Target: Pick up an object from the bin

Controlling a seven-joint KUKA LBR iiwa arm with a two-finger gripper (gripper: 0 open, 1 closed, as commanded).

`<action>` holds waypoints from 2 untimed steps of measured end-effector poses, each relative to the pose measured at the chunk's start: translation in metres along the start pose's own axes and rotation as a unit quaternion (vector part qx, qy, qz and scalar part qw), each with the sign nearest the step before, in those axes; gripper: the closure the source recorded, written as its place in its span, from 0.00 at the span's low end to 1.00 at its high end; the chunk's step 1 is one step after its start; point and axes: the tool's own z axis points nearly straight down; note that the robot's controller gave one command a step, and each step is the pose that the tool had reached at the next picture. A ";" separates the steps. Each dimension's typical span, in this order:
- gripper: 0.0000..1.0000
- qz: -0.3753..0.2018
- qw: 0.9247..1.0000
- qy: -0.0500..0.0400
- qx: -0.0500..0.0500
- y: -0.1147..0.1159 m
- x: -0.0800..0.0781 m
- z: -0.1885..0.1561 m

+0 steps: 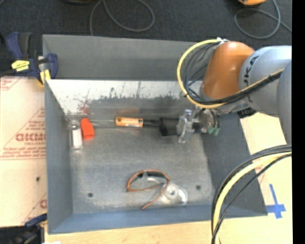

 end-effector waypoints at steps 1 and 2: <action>1.00 0.034 0.999 -0.001 0.000 0.010 0.007 -0.019; 1.00 0.059 0.998 0.000 0.000 0.016 0.017 -0.025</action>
Offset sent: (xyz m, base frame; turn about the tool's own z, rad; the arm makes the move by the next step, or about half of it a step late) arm -0.0181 0.0213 0.0255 0.1262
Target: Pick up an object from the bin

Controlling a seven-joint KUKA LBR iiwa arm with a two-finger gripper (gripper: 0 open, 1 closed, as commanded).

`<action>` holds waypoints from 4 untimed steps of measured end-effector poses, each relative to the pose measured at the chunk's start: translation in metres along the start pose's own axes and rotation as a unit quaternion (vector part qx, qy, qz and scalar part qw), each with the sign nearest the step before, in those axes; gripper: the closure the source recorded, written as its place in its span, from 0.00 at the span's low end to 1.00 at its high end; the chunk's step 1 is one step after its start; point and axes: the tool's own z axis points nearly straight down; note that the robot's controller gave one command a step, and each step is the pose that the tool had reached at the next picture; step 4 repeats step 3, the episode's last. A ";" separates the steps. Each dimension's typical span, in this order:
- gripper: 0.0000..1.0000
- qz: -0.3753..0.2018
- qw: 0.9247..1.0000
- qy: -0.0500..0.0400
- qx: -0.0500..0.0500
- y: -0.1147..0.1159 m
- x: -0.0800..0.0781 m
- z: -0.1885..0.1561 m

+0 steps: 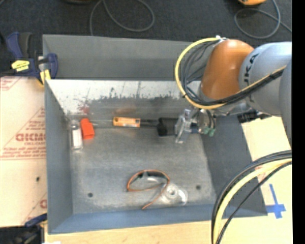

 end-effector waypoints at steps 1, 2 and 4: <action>1.00 0.003 1.000 0.000 0.000 0.002 0.003 0.012; 1.00 -0.001 1.000 0.000 0.001 0.005 0.007 0.004; 1.00 -0.011 1.000 0.001 0.001 0.010 0.012 -0.002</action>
Offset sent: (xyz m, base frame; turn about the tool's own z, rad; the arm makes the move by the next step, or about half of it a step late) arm -0.0082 0.0118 0.0073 -0.0153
